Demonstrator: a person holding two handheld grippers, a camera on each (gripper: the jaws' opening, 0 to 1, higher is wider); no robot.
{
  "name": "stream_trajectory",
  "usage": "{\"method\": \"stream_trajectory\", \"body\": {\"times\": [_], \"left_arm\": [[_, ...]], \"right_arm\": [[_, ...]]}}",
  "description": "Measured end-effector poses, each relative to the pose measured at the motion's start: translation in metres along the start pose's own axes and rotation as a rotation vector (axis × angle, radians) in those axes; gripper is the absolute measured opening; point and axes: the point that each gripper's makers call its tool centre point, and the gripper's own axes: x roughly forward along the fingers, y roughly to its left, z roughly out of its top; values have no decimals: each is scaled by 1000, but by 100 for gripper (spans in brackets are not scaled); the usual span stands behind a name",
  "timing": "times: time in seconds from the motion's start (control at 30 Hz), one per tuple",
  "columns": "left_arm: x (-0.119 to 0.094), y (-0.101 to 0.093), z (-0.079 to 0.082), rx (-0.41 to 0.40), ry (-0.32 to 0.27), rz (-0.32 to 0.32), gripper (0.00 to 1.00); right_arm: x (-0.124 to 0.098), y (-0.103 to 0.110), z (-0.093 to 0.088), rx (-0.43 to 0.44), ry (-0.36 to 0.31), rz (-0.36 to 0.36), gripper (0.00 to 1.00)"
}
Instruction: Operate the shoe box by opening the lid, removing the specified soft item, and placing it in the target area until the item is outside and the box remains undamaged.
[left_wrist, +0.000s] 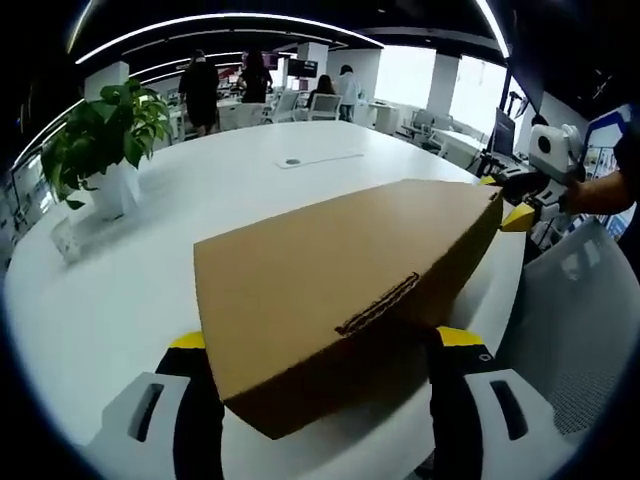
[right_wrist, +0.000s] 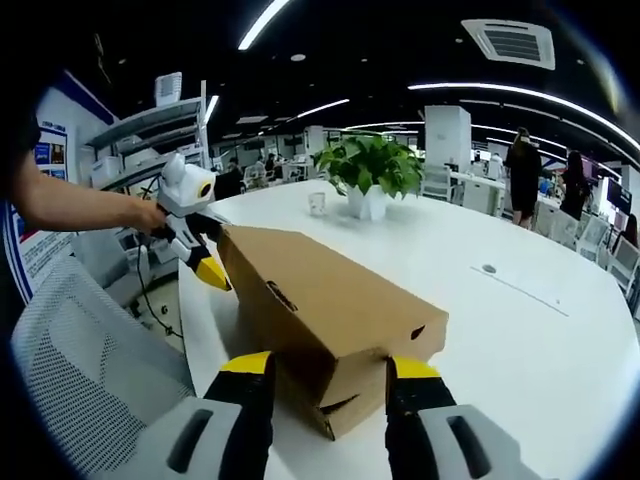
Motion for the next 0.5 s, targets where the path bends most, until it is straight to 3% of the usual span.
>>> {"method": "stream_trajectory", "body": {"times": [0.5], "left_arm": [[-10, 7, 18, 32, -31, 40, 80]], "right_arm": [[-4, -10, 22, -28, -43, -25, 39]]}}
